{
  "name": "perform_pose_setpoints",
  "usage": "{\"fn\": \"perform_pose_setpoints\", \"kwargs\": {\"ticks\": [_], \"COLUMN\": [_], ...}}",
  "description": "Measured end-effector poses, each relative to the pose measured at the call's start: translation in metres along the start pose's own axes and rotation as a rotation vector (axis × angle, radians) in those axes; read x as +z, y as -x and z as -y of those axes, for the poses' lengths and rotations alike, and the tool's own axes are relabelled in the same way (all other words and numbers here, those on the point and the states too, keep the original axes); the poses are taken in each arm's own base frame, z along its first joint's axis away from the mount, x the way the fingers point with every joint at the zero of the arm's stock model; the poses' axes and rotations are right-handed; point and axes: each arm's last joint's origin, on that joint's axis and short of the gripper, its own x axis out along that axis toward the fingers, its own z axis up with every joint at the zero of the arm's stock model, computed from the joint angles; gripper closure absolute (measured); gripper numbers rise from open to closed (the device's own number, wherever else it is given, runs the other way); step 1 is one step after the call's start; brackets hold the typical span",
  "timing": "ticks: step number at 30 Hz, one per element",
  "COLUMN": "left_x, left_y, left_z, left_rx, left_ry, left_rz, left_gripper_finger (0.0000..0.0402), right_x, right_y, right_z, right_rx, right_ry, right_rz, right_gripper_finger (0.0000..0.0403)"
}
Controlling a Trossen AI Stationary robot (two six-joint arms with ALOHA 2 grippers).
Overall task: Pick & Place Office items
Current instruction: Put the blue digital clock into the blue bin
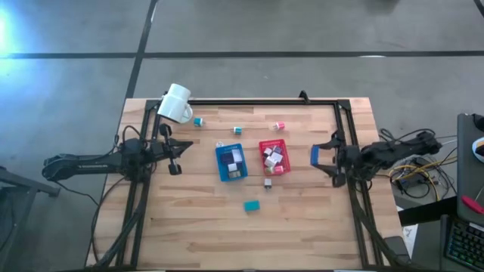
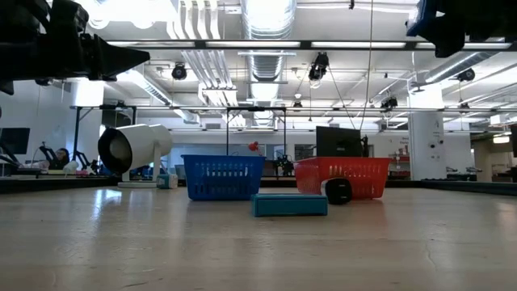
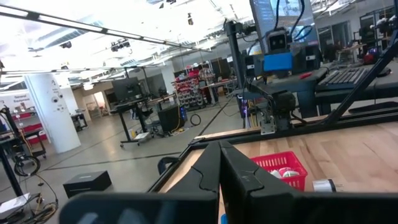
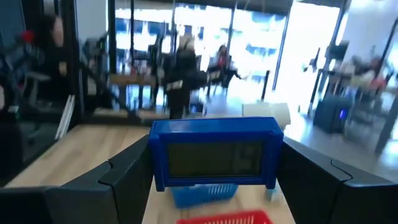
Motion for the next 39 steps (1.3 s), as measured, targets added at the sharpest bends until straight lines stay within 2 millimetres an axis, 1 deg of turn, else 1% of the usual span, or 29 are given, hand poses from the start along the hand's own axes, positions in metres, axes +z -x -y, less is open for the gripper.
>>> {"fn": "perform_pose_setpoints", "kwargs": {"ticks": [6,10,35,39], "left_x": [0.0,0.0,0.0,0.0], "left_y": [0.0,0.0,0.0,0.0], "left_z": [0.0,0.0,0.0,0.0], "left_rx": [0.002,0.001,0.001,0.001], "left_ry": [0.018,0.034,0.011,-0.016], "left_rz": [0.004,0.004,0.001,0.001], "left_gripper_finger": [0.0396,0.0396,0.0396,0.0396], "right_x": [-0.025,-0.031,-0.034,-0.035], "right_y": [-0.002,-0.001,-0.003,-0.004], "right_z": [-0.002,-0.002,-0.003,-0.004], "right_rx": [-0.034,-0.047,-0.031,-0.03], "right_ry": [0.078,0.09,0.019,0.029], "right_rz": [0.145,0.211,0.189,0.176], "right_gripper_finger": [0.0128,0.0128,0.0122,0.0121]}}
